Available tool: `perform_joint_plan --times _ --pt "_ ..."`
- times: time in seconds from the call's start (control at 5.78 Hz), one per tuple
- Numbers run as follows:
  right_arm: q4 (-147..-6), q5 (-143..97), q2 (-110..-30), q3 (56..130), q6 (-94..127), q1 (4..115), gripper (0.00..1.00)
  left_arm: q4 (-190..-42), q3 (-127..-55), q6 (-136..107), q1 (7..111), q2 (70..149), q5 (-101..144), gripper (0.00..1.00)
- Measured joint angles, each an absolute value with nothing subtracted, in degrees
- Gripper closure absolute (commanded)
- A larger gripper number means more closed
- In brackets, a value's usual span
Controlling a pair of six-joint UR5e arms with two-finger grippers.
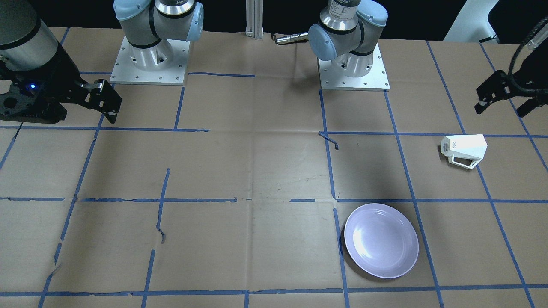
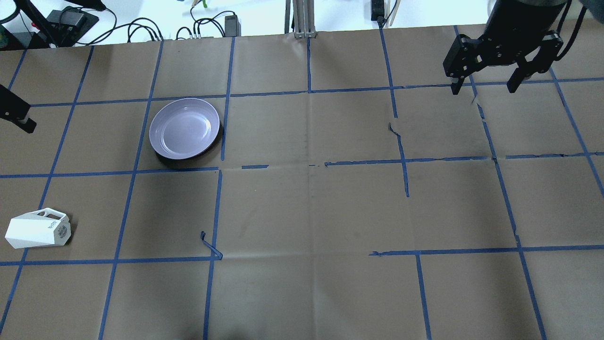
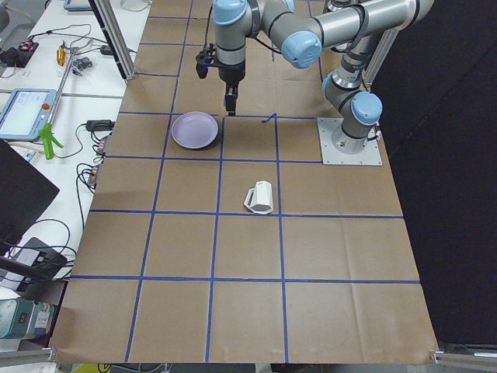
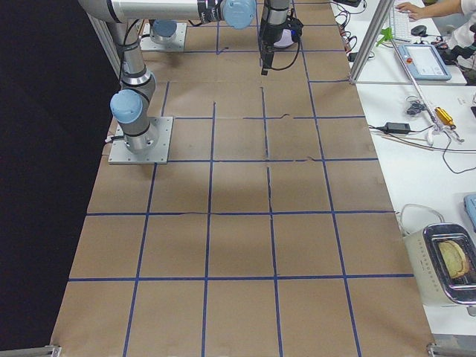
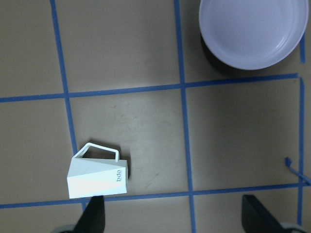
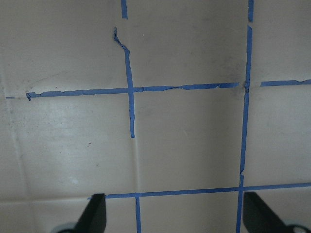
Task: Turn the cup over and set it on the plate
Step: 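Lower the left gripper down to the white mug lying on its side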
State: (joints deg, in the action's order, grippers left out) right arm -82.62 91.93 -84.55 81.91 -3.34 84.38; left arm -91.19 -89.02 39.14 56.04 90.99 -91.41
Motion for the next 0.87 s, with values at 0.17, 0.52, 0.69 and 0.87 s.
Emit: perform_joint_plan --times 0.17,0.52,0.69,0.87 --pt "-82.62 91.93 -84.56 81.91 -3.34 84.38 0.00 -91.08 -88.75 45.93 50.86 92.98 -89.79 0.02" --pt "-82.62 91.93 -84.55 81.91 -3.34 84.38 0.00 -90.79 -88.09 56.23 42.34 98.91 -84.28 0.02" --pt "-82.62 91.93 -84.55 81.91 -3.34 84.38 0.00 -90.76 -88.08 60.51 38.85 102.30 -81.87 0.02" --pt "-82.62 91.93 -84.55 81.91 -3.34 84.38 0.00 -90.96 -88.16 64.18 35.87 106.04 -79.71 0.02"
